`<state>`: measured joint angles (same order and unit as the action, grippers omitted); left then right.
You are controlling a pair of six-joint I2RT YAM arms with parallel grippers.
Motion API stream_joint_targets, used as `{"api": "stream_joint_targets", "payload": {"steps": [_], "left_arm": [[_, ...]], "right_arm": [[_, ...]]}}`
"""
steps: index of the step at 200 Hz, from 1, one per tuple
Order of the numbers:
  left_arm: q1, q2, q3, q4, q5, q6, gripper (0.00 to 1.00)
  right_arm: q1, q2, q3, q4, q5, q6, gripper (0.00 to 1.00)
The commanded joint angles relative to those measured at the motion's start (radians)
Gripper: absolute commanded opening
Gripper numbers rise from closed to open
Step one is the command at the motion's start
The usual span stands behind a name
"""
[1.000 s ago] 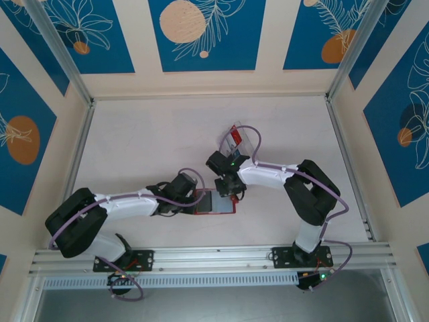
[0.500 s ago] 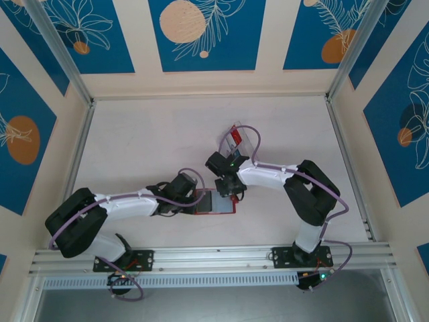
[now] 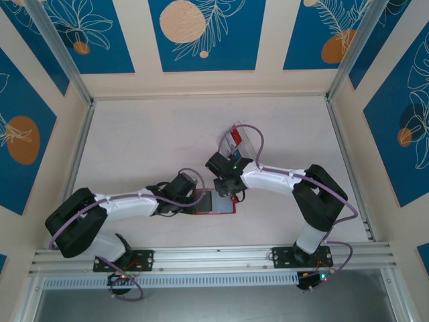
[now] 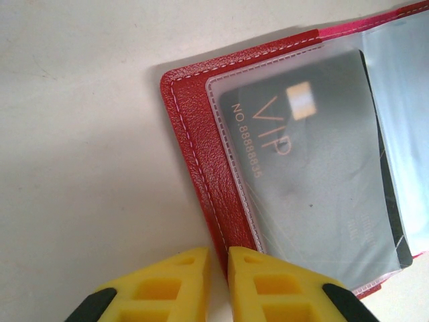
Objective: Put the credit cards into the card holder
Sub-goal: Flip over the card slot in the card holder.
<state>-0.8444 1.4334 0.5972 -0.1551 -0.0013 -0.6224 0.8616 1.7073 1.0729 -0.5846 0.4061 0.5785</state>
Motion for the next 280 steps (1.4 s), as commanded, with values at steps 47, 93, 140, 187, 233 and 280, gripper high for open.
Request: {"api": "stream_joint_targets", "payload": {"steps": [47,93,140,187,233,280], "left_arm": [[0.007,0.015,-0.038,-0.026,0.003,-0.013,0.15],[0.007,0.016,-0.034,-0.028,0.003,-0.01,0.15],[0.005,0.021,-0.029,-0.026,0.008,-0.007,0.15],[0.0,0.042,-0.032,-0.015,0.004,-0.011,0.15],[-0.015,0.05,-0.03,0.005,0.006,-0.022,0.14],[-0.021,0.057,-0.028,0.019,0.01,-0.027,0.14]], "right_arm": [[-0.016,0.063,-0.021,0.018,-0.046,0.005,0.29],[-0.019,0.091,-0.044,0.03,-0.066,0.021,0.24],[-0.018,0.071,-0.044,0.024,-0.073,0.024,0.03],[-0.009,-0.016,-0.01,-0.02,-0.025,0.023,0.0],[0.001,-0.049,0.022,-0.016,-0.107,0.027,0.0],[-0.005,-0.005,0.057,0.069,-0.32,0.099,0.0]]}}
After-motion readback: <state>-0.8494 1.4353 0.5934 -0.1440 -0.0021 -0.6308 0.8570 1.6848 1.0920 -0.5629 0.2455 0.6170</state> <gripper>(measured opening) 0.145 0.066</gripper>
